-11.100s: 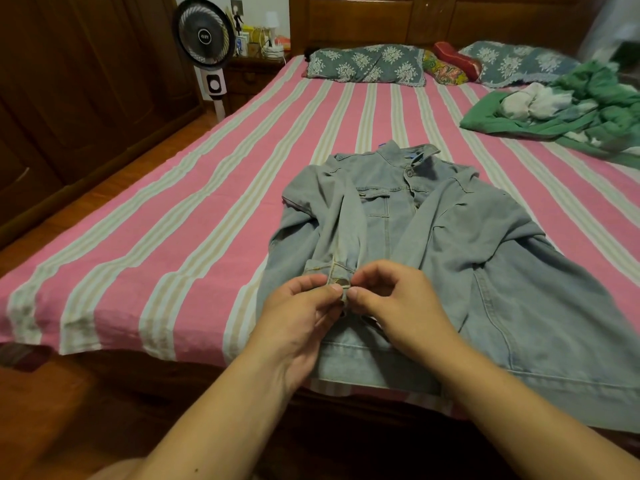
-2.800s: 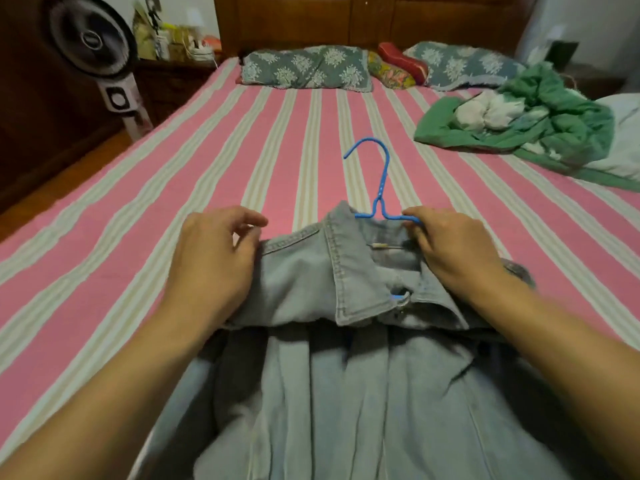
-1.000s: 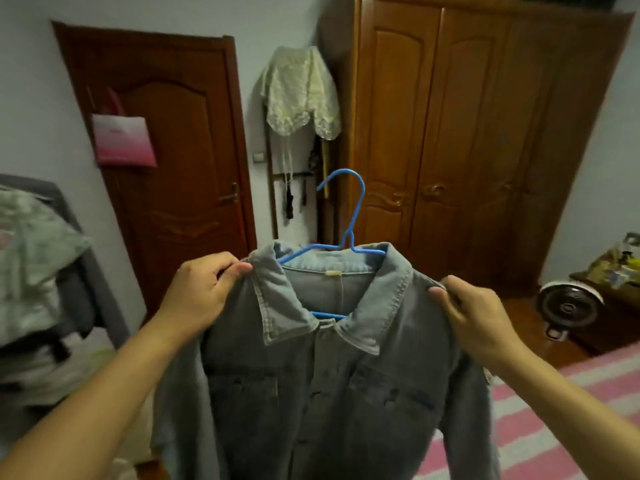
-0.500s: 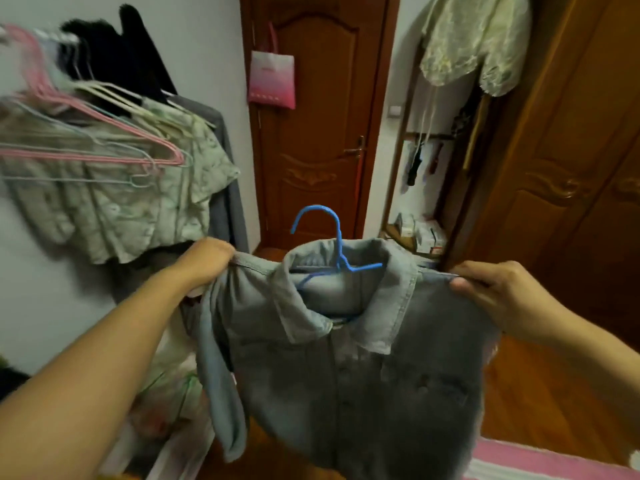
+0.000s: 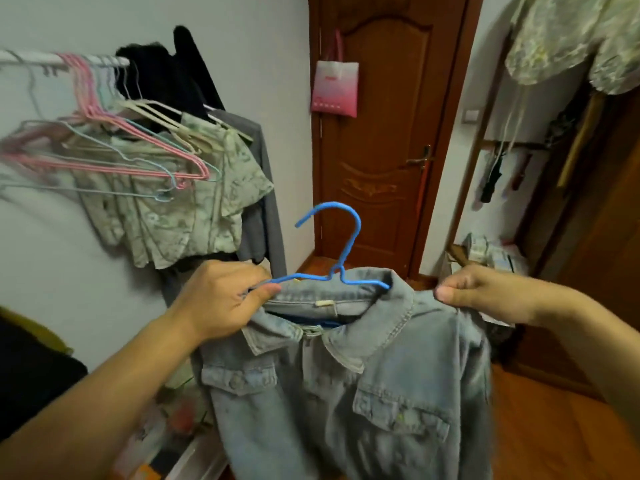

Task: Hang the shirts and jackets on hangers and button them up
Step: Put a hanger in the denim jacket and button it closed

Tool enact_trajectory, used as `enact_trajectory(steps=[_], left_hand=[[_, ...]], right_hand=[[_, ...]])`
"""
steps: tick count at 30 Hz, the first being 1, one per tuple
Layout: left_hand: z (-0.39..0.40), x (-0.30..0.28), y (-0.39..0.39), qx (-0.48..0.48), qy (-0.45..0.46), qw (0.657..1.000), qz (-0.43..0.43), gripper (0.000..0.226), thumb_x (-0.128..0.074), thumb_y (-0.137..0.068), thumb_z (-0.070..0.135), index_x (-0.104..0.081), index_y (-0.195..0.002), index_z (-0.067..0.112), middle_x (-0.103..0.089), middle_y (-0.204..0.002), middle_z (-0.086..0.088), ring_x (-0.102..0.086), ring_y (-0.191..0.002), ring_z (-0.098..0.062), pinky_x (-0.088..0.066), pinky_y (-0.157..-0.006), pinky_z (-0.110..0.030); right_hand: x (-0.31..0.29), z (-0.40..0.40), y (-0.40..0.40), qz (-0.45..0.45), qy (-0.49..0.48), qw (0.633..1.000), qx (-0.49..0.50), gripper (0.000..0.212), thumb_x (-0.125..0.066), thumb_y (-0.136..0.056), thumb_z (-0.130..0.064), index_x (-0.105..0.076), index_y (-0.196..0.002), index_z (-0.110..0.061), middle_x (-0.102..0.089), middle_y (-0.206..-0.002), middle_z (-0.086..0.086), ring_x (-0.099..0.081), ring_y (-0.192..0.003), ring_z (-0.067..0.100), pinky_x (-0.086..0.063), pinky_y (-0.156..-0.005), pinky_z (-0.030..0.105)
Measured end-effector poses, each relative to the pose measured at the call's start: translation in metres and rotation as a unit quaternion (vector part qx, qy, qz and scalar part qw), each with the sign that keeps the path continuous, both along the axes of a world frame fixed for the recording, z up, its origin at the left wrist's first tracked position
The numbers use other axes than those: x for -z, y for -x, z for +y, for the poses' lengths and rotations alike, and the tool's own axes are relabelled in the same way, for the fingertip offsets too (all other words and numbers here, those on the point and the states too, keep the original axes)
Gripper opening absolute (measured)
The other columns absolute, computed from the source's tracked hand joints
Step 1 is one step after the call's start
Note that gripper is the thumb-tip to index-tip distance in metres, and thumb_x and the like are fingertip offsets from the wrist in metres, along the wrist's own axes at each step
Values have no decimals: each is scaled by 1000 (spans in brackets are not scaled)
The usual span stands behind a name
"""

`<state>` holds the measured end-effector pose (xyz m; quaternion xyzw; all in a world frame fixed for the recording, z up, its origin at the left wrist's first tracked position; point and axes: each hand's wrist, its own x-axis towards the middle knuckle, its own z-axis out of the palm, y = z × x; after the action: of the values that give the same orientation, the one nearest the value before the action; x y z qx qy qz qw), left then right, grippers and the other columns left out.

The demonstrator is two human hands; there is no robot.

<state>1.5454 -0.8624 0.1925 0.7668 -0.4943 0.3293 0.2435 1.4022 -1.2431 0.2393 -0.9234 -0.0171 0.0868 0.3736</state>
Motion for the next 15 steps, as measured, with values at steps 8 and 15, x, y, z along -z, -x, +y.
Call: enact_trajectory(steps=[8, 15], left_hand=[[-16, -22, -25, -263, -21, 965, 11, 53, -42, -97, 64, -69, -77, 23, -66, -70, 6, -61, -69, -15, -41, -55, -31], [56, -25, -40, -385, 112, 912, 80, 41, -47, -97, 52, -63, -91, 15, -62, -87, -1, -55, -83, -21, -43, -74, -37]], right_hand=[[54, 36, -77, -154, -59, 981, -103, 53, -50, -87, -75, -67, -106, -29, -68, -104, -17, -63, -101, 1, -49, -87, 28], [21, 113, -132, -125, -156, 928, -314, 27, -57, -101, -34, -65, -122, -21, -70, -119, -8, -64, -112, 8, -50, -97, 35]])
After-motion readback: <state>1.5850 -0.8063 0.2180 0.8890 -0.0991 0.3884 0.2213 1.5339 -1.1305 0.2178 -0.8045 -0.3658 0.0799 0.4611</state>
